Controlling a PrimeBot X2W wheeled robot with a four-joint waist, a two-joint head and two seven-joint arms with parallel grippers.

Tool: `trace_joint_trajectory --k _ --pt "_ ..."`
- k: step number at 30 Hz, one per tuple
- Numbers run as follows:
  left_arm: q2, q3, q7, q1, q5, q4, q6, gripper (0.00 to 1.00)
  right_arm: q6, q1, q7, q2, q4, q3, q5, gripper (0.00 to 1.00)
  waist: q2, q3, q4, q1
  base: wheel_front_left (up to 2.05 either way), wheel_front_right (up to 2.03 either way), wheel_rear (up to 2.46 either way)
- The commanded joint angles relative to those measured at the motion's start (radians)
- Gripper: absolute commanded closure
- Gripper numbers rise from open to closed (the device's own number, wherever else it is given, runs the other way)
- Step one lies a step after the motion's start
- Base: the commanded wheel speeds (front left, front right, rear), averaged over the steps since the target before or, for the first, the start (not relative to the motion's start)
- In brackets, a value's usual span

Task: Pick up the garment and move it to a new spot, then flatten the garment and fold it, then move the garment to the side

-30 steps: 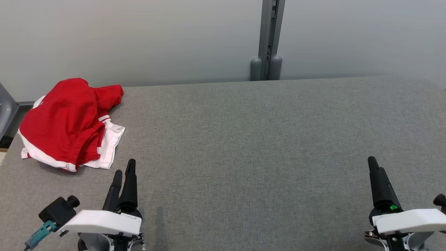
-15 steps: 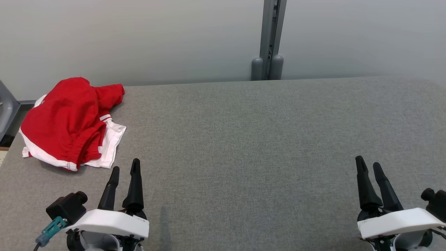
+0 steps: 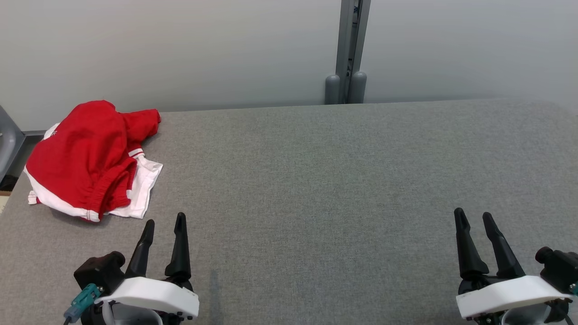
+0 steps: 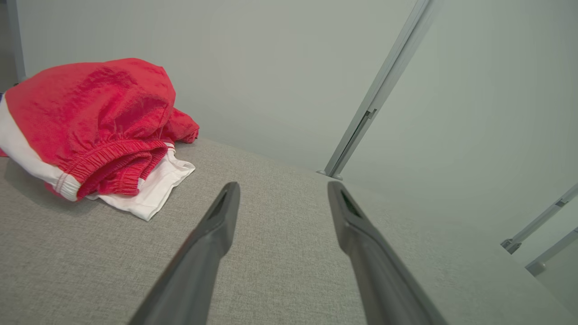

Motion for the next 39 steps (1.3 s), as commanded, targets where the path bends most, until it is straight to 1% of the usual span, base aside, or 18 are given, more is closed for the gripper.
trace_joint_trajectory --k 1,14,39 --pt "0.006 -0.002 -0.008 -0.004 0.026 -0.005 0.006 0.00 0.002 -0.002 -0.013 -0.009 -0.010 -0.002 -0.028 0.00 0.0000 0.000 0.000 0.0000 0.00 0.00 0.00" --pt "0.008 -0.015 -0.042 -0.003 0.149 0.002 0.022 0.00 0.002 0.005 -0.045 -0.011 -0.024 0.015 -0.170 0.00 0.0000 0.001 0.006 0.0000 0.00 0.00 0.00" --pt "0.010 -0.058 -0.095 -0.001 0.312 0.033 0.038 0.00 0.002 0.016 -0.099 -0.014 -0.031 0.029 -0.367 0.00 0.0000 0.001 0.011 0.0000 0.00 0.00 0.00"
